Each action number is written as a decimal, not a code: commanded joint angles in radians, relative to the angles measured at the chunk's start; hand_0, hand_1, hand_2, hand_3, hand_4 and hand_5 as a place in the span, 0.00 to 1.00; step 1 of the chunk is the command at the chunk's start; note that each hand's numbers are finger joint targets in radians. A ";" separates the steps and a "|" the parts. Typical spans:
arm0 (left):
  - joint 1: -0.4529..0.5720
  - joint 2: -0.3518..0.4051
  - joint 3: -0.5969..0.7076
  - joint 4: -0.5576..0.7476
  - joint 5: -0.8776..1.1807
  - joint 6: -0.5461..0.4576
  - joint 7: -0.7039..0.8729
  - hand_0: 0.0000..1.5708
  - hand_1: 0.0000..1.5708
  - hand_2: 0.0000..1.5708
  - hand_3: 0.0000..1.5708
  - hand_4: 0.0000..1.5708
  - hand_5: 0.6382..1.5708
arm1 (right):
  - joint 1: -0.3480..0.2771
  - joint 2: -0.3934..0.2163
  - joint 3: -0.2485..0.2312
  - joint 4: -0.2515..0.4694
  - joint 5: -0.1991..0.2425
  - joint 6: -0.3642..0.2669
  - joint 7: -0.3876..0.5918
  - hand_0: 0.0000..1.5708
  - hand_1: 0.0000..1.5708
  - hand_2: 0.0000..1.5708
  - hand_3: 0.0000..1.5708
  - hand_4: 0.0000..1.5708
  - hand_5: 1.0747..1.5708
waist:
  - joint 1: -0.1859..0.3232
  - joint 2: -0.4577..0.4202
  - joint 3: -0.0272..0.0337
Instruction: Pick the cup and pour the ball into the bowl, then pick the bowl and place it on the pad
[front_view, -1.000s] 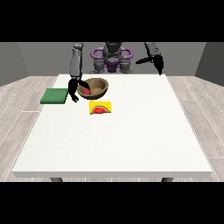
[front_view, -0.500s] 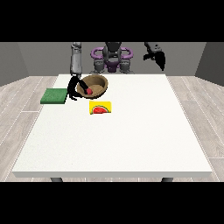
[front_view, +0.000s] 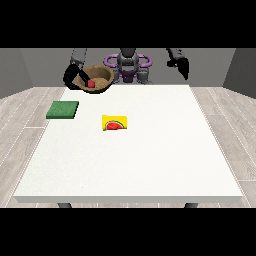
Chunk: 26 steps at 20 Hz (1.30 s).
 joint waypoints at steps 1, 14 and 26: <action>0.045 0.006 0.024 0.020 0.005 0.006 -0.041 0.00 0.00 0.00 0.00 0.64 0.83 | 0.011 -0.038 -0.016 -0.077 -0.026 0.065 0.097 1.00 1.00 1.00 0.46 0.51 1.00 | -0.043 -0.011 0.0034; -0.084 0.168 0.172 -0.058 0.158 -0.146 -0.042 0.00 0.00 0.00 0.00 0.83 0.95 | 0.063 -0.310 -0.227 -0.042 -0.133 0.222 -0.160 1.00 1.00 1.00 0.00 0.58 1.00 | 0.044 0.214 0.0047; -0.123 0.520 0.432 0.174 0.350 -0.428 -0.121 0.00 0.00 0.00 0.00 0.77 0.99 | 0.021 -0.319 -0.291 -0.016 -0.160 0.163 -0.236 1.00 1.00 1.00 0.00 0.48 0.99 | 0.075 0.334 0.0037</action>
